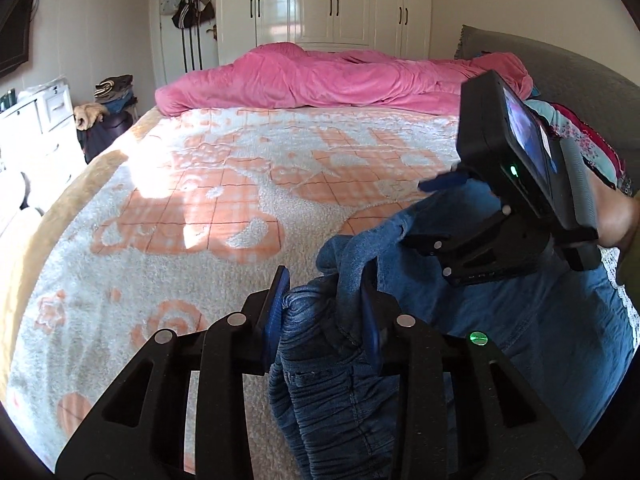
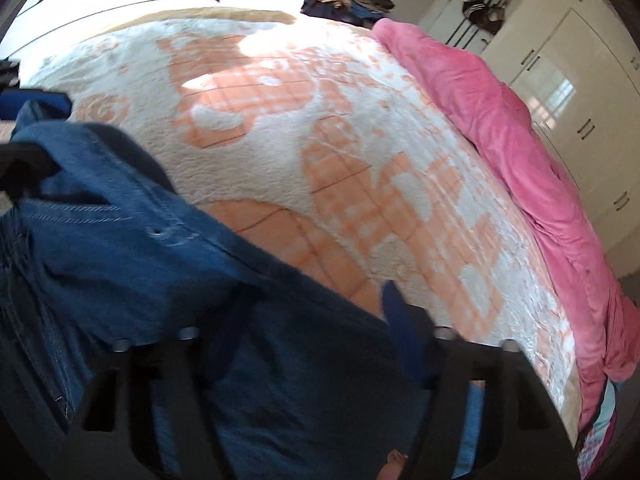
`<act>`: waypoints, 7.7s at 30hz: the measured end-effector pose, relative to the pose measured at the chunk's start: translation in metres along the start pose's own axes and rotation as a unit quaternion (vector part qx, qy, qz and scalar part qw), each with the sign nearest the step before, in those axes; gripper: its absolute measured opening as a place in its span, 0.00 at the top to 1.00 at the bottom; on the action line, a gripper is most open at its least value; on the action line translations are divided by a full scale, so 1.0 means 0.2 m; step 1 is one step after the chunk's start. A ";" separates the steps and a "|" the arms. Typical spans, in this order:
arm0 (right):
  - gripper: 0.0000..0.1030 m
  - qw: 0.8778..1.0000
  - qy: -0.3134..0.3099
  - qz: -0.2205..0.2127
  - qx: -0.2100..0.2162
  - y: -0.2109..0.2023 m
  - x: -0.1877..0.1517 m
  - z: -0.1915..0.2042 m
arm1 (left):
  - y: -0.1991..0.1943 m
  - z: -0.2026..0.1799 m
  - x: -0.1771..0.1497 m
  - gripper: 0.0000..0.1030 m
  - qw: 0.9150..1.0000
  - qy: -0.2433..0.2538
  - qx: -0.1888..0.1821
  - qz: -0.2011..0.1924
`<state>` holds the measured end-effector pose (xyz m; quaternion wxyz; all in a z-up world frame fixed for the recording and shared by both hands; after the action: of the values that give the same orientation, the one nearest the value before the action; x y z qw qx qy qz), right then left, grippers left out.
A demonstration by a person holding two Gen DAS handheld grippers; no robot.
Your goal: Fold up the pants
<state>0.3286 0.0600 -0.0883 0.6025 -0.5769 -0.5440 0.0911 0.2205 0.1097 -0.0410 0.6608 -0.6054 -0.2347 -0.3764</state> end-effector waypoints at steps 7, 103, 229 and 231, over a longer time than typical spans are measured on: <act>0.91 0.997 0.067 -0.029 0.029 -0.12 -0.06 0.01 | 0.00 0.02 -0.02 0.75 1.000 -0.002 0.003 0.003; 0.65 0.936 0.310 -0.010 0.168 -0.83 -0.97 0.58 | -0.45 -0.46 -0.63 0.60 0.994 -0.031 -0.081 0.066; 0.90 0.848 0.529 0.006 -0.021 -1.34 -2.04 -0.34 | -0.37 -1.42 -0.50 0.99 0.960 0.155 -0.228 0.045; 0.90 0.844 0.536 0.014 -0.024 -1.32 -2.07 -0.34 | -0.35 -1.41 -0.51 0.98 0.961 0.151 -0.228 0.051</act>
<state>0.0813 -0.3690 -0.0880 0.7850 -0.5577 -0.1296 -0.2367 0.0620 -0.1431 -0.1196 0.5513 -0.6873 -0.0090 -0.4729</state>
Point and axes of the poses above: each gripper's, at about its wrist camera, not at the fingertips, and y roughly the way its jaws point, z to its left, x to its top, the point moved 9 cm from there along y, roughly the way its jaws point, and after that the axes turned 12 degrees about y, right-handed, at the moved point
